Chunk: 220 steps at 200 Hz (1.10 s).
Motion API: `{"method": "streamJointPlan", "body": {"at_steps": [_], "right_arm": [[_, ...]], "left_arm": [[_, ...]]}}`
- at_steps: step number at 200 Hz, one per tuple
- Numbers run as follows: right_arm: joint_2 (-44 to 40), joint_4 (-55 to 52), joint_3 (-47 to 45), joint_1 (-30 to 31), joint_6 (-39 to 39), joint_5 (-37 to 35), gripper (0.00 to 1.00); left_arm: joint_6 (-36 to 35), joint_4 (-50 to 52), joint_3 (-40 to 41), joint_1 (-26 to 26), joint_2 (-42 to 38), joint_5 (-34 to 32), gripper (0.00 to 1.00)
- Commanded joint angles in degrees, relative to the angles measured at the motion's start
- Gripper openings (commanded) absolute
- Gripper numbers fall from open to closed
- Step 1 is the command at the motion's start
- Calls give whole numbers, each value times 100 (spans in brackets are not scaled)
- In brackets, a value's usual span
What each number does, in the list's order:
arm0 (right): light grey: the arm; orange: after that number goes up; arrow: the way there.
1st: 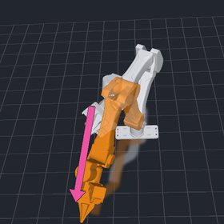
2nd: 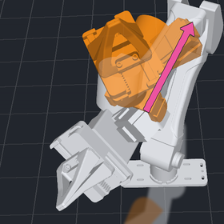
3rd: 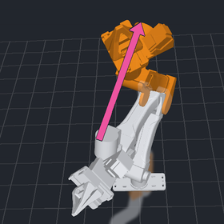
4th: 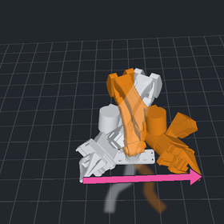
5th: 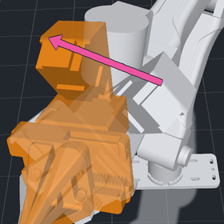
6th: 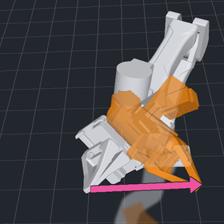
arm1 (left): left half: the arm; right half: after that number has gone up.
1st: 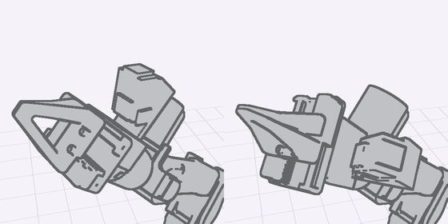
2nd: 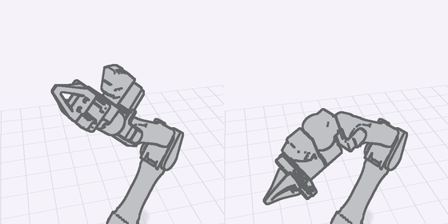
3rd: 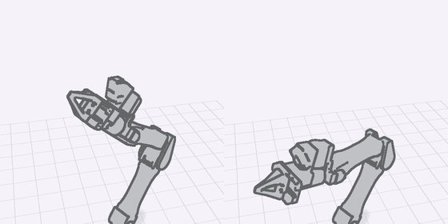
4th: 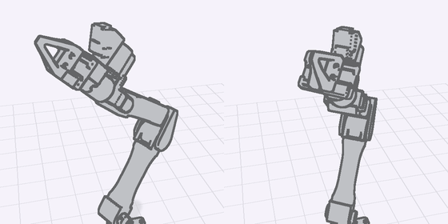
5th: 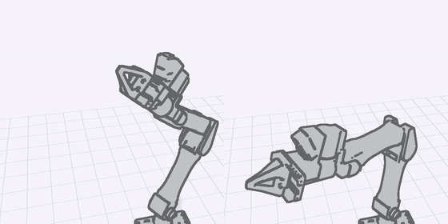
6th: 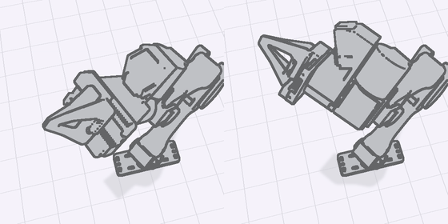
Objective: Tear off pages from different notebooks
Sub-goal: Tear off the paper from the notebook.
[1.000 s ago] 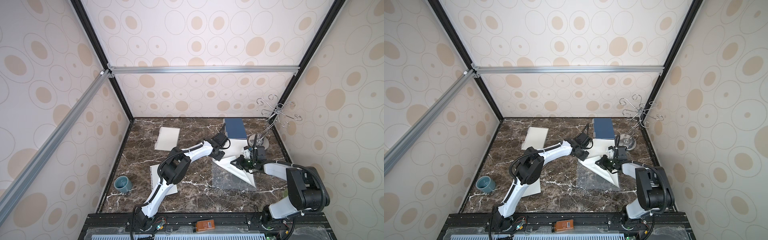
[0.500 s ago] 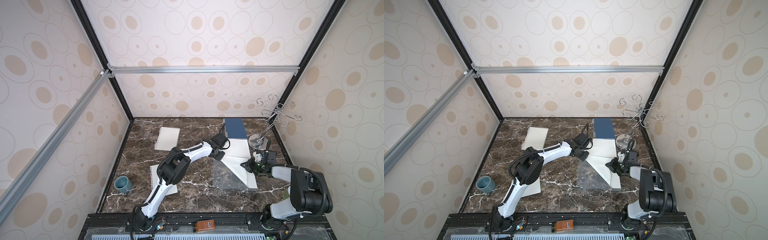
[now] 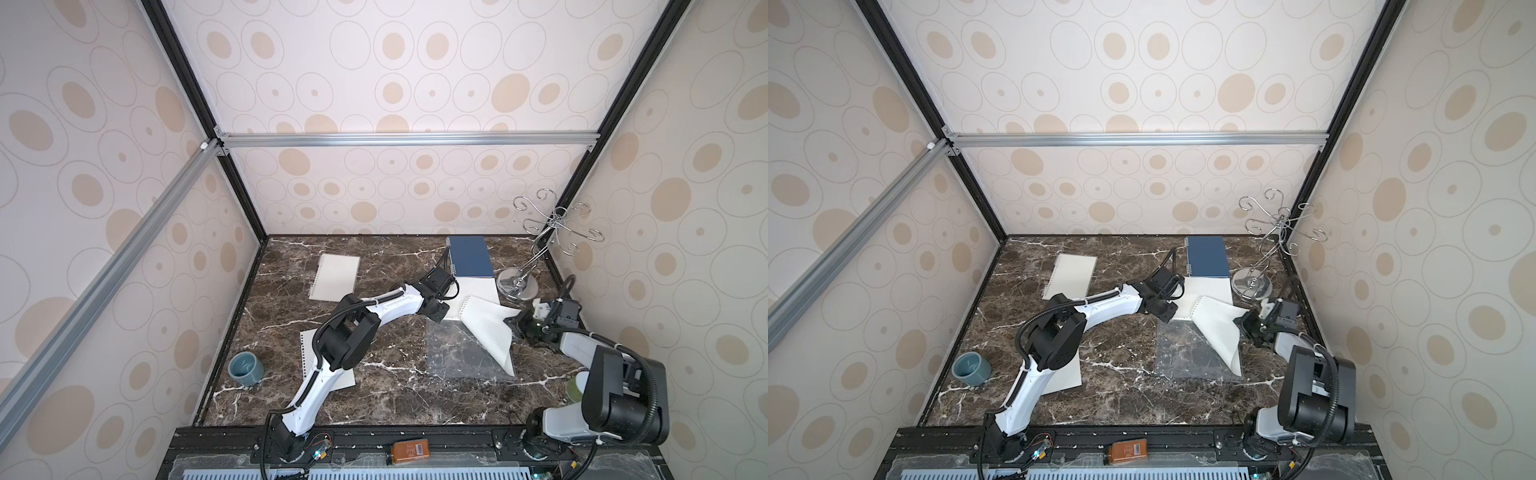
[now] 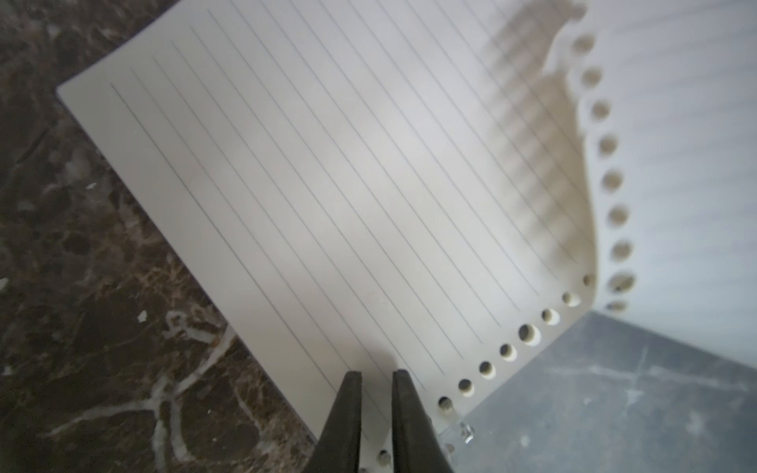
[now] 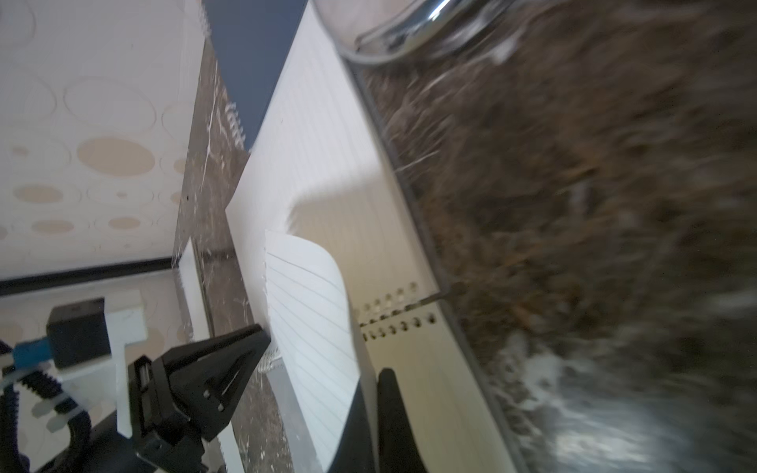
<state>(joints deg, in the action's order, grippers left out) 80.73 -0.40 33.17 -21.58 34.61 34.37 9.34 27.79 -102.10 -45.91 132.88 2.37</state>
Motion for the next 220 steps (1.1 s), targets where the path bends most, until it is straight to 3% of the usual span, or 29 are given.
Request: {"method": "streamJointPlan", "body": {"at_steps": [1,19,31,54,81,152,183,220], "right_arm": [[-355,-368,198,-321,-121,-314,0],[-499,-165,211,-399,27,-292,0],[-497,-742,468,-506,-190,-454,0],[-756,-422,257,-1197,-30,-349,0],[-820,-1012,655,-1409,-419,-572,0],[-1047,-703,763,-3040,1,-253,0],[-1041,-1172,1102,-3144,-325,-133,0],[-1183,-996,1078,-3158,-354,-147,0]], "left_arm": [[-145,1604,797,240,876,-257,16],[-149,1587,817,253,872,-264,16],[-144,1576,799,263,887,-259,15],[-161,1527,900,272,858,-277,15],[-197,1530,924,301,865,-319,14],[-213,1531,914,320,915,-343,12],[-218,1548,879,330,962,-334,12],[-223,1495,981,341,877,-309,11]]}}
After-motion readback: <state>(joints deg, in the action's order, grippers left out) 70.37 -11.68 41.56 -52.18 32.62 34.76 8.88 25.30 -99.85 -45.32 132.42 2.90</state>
